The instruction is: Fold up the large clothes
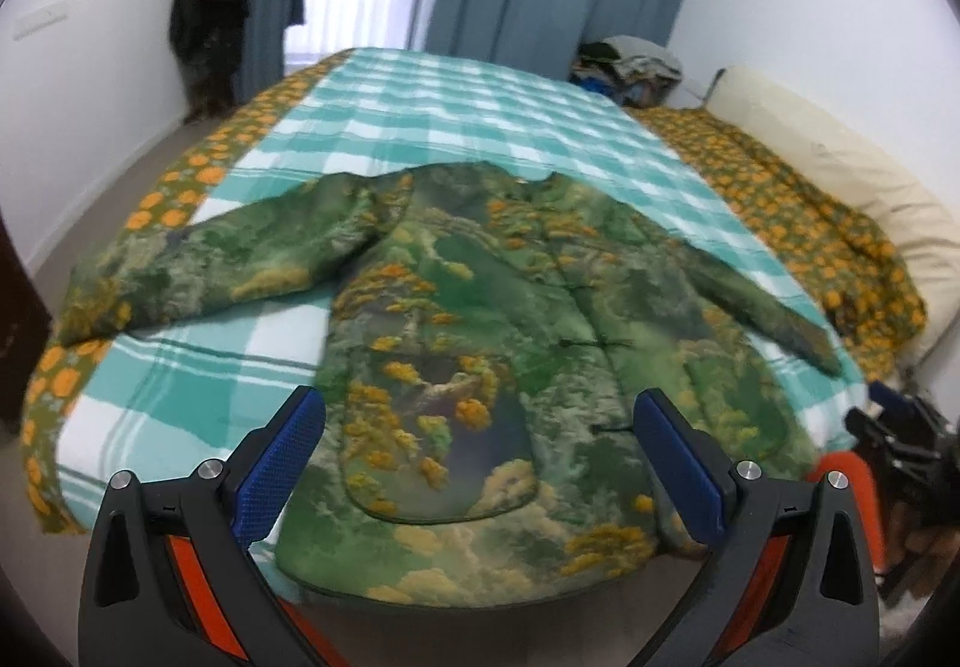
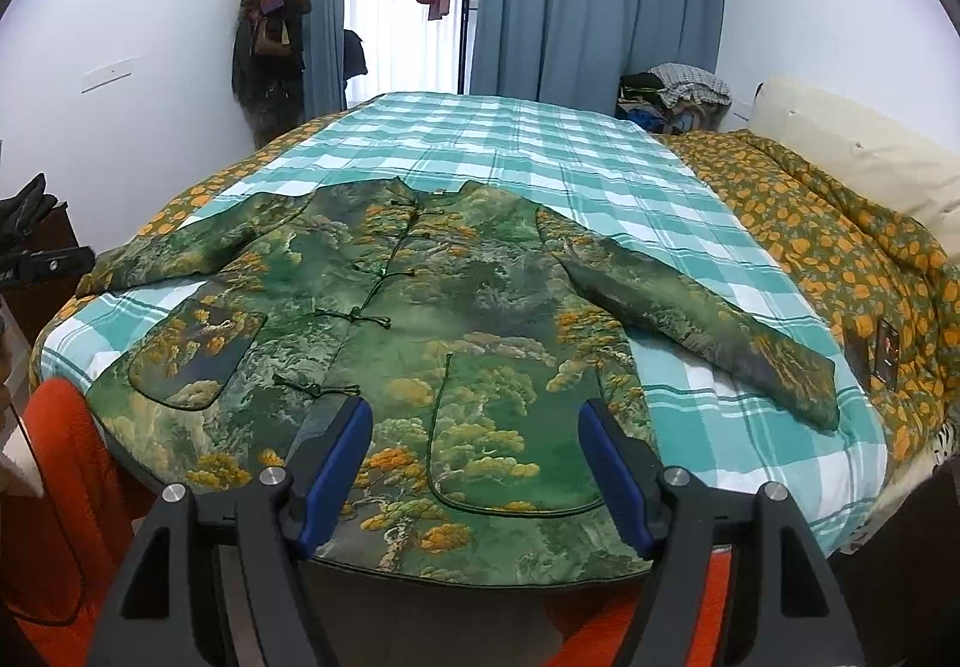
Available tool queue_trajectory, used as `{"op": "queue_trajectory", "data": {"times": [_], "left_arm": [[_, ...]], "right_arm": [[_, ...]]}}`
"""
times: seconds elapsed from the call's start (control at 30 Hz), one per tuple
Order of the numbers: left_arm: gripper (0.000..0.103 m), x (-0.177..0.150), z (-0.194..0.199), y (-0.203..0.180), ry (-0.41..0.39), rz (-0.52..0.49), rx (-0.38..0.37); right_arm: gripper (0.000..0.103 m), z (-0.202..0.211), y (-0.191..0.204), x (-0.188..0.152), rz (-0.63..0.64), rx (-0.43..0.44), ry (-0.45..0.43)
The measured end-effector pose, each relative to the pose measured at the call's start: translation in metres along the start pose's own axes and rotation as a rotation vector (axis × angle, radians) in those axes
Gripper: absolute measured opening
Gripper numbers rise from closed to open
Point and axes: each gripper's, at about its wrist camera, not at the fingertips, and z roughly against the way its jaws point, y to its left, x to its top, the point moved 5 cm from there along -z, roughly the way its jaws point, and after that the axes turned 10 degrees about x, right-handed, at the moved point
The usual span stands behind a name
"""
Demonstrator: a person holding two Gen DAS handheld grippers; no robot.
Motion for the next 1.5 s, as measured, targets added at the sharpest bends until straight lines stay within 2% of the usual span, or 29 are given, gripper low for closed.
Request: {"op": "queue_trajectory", "data": {"times": [0.1, 0.3, 0.6, 0.73, 0.9, 1.0, 1.5], "left_arm": [[0.102, 0.003, 0.002, 0.001, -0.008, 0.001, 0.015], [0.102, 0.016, 0.013, 0.004, -0.07, -0.048, 0.097], [0.102, 0.029, 0.025, -0.011, -0.151, -0.09, 0.141], [0.103, 0.019, 0.019, -0.023, -0.135, -0.105, 0.154], [0.103, 0.006, 0.01, -0.031, -0.1, -0.117, 0.173], [0.103, 0.003, 0.007, -0.033, -0.083, -0.115, 0.164], [0.103, -0.005, -0.005, -0.035, -0.038, -0.135, 0.192]], "right_arm": [[0.082, 0.001, 0.001, 0.003, 0.002, -0.007, -0.005], [0.082, -0.001, 0.011, 0.001, 0.041, 0.0, 0.009], [0.083, -0.003, 0.01, -0.003, 0.033, 0.02, 0.028], [0.084, -0.001, 0.011, -0.003, 0.042, 0.05, 0.012], [0.084, 0.009, 0.011, 0.004, 0.113, -0.004, -0.052], [0.084, 0.013, -0.001, 0.01, 0.102, -0.029, -0.071], [0.084, 0.0, -0.121, 0.004, -0.203, -0.127, -0.034]]}}
